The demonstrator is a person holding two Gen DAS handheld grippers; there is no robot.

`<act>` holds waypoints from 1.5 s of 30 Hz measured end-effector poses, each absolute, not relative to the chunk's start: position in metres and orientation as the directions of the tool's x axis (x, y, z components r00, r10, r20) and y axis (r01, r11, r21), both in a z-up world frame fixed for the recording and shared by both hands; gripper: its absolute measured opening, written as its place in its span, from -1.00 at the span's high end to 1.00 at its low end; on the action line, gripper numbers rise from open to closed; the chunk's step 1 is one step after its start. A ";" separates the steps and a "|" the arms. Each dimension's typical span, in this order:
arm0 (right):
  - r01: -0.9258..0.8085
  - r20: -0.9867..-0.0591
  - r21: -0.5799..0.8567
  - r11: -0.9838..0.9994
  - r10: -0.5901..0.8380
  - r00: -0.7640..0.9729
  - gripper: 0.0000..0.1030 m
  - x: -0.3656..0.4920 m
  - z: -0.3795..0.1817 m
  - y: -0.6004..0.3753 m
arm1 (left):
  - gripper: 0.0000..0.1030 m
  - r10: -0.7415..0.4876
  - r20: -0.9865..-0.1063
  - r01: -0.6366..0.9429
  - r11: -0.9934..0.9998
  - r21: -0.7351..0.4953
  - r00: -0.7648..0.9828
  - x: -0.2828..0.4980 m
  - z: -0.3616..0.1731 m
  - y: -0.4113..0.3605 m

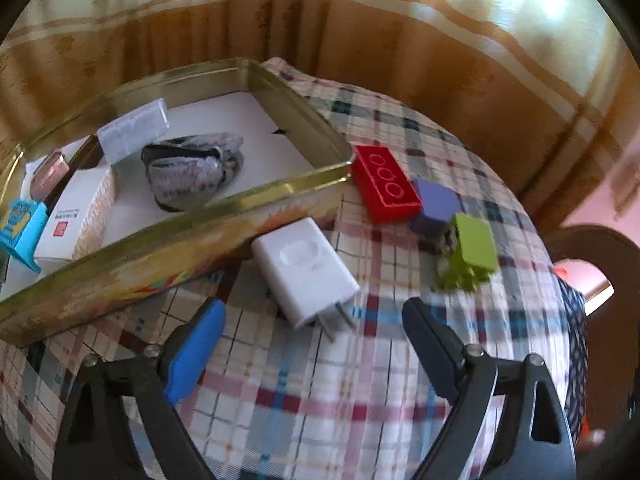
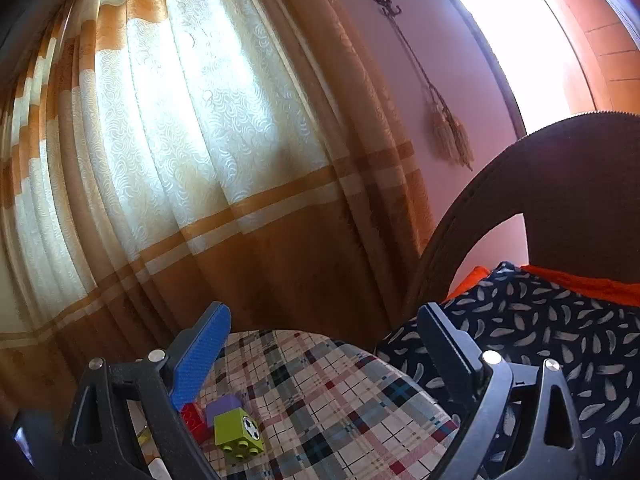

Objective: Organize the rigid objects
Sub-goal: 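Withdraw both tools from the tray and move left tool to the white charger, then grasp the white charger with left tool while right tool grasps the green Lego brick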

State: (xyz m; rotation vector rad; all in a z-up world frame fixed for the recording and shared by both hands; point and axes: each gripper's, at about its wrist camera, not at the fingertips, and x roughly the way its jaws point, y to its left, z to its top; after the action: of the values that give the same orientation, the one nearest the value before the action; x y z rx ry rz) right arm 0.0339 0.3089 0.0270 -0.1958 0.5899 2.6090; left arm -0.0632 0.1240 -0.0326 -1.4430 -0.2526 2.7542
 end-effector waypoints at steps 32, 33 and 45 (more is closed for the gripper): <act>-0.472 -0.418 0.404 -0.784 0.301 -0.857 -0.86 0.008 0.006 0.323 | 0.28 0.296 -0.777 -0.203 -0.955 -0.218 -0.556 -0.033 -0.027 0.075; -0.473 -0.420 0.404 -0.783 0.300 -0.857 -0.86 0.008 0.006 0.323 | 0.28 0.307 -0.774 -0.210 -0.951 -0.227 -0.554 -0.030 -0.027 0.072; -0.357 -0.462 0.349 -0.866 0.172 -0.870 -0.86 -0.013 0.006 0.303 | 0.28 0.311 -0.708 -0.287 -0.945 -0.158 -0.634 -0.015 -0.010 0.069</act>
State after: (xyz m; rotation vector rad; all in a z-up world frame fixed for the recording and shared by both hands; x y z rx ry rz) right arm -0.0127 0.3028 0.0056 -0.6151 0.6272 2.7220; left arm -0.0146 0.0691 -0.0098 -1.1240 -0.0428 2.5740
